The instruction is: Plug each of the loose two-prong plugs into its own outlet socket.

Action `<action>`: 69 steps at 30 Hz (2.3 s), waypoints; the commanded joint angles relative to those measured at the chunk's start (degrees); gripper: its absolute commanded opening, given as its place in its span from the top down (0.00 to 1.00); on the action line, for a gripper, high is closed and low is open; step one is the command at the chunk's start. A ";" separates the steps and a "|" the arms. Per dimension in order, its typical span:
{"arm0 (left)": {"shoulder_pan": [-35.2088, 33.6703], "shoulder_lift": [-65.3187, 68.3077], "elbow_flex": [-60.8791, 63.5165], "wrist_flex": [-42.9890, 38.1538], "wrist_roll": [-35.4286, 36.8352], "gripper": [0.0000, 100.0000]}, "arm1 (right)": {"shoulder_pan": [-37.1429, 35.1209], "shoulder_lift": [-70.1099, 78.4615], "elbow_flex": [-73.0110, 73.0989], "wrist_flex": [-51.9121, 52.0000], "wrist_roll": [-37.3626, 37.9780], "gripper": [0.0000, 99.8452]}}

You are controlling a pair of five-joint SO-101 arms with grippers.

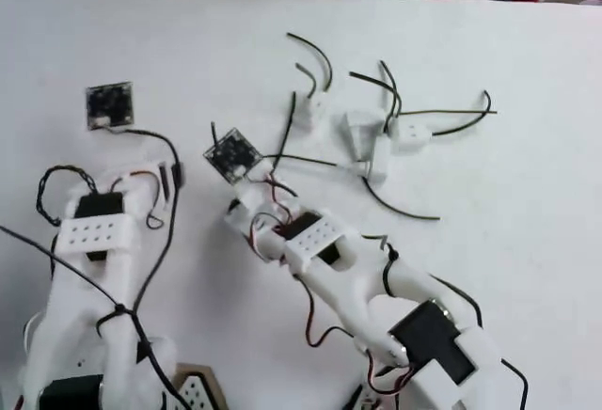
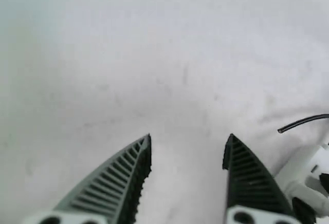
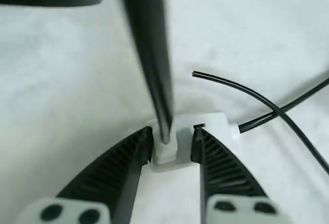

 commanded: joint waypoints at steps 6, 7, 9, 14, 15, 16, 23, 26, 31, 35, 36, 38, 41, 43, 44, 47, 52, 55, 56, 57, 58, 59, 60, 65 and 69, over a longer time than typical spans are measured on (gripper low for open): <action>-1.63 -1.45 -0.62 -1.23 0.79 0.77 | 1.36 -0.31 -2.29 2.07 -0.88 0.97; -1.63 -1.45 -0.62 -1.23 0.79 0.77 | 1.45 -0.31 -2.29 1.98 -0.88 0.98; -1.63 -1.45 -0.62 -1.23 0.70 0.77 | 2.07 -0.13 -2.29 0.22 -0.88 0.98; -1.63 -1.45 -0.62 -1.23 0.53 0.77 | 5.49 0.31 -2.20 -3.03 -0.79 0.98; -1.63 -1.45 -0.62 -1.23 0.53 0.77 | 5.67 0.22 -2.20 -3.12 -0.79 0.98; -1.63 -1.45 -0.62 -1.23 0.26 0.77 | 5.76 0.22 -2.29 -3.12 -0.79 0.98; -1.27 -1.19 -0.62 -1.23 0.26 0.77 | 6.73 -0.40 -2.02 -2.68 -1.23 0.80; -1.27 -1.10 -0.62 -1.23 0.26 0.77 | 7.34 -3.21 -1.14 -1.36 -1.23 0.78; -1.10 -1.10 -0.62 -1.23 0.26 0.77 | 7.08 -17.54 4.22 4.97 -1.32 0.78; 0.57 -1.10 -0.26 -1.23 0.18 0.77 | 6.99 -29.58 11.60 5.41 -1.32 0.78; 0.75 -1.10 -0.26 -1.23 0.18 0.77 | 7.16 -31.96 13.01 5.41 -1.32 0.78; 1.10 -1.19 -0.26 -1.23 0.09 0.77 | 7.52 -35.74 15.38 5.41 -0.88 0.78; 2.68 -1.10 -0.18 -1.23 -2.99 0.77 | 9.63 -38.02 16.79 5.41 -0.79 0.78; 4.70 -1.10 0.00 -1.14 -5.27 0.77 | 11.91 -37.93 16.79 5.41 -0.79 0.78; 5.58 -1.36 0.53 -1.32 -5.71 0.78 | 13.23 -38.20 16.79 5.32 -0.79 0.78; 7.60 -1.54 2.55 -6.33 -6.33 0.90 | 17.01 -39.08 16.79 5.32 -1.14 0.78; 6.37 -1.71 3.78 -11.96 -6.07 0.96 | 19.56 -45.23 19.08 5.58 -1.32 0.78; 4.44 -4.70 4.40 -12.22 -5.89 0.98 | 19.82 -51.91 22.77 5.32 -1.32 0.78; 4.18 -6.46 5.45 -12.40 -5.80 0.98 | 19.65 -54.64 24.00 5.32 -1.32 0.78; 4.09 -8.48 6.77 -12.92 -5.80 0.98 | 19.47 -57.27 25.23 5.32 -1.32 0.78; 4.26 -10.68 8.62 -13.71 -5.80 0.98 | 19.47 -59.74 26.46 5.32 -1.32 0.78; 4.44 -12.97 10.55 -14.95 -5.80 0.98 | 19.47 -61.67 27.34 5.32 -1.32 0.78; 4.44 -15.52 12.57 -16.35 -5.80 0.98 | 19.47 -63.69 28.22 5.49 -1.32 0.78; 4.44 -28.09 21.10 -19.52 -5.80 0.98 | 19.65 -70.46 30.95 5.85 -1.32 0.78; 4.53 -37.23 25.93 -19.52 -5.80 0.98 | 19.91 -74.33 32.35 5.85 -1.32 0.78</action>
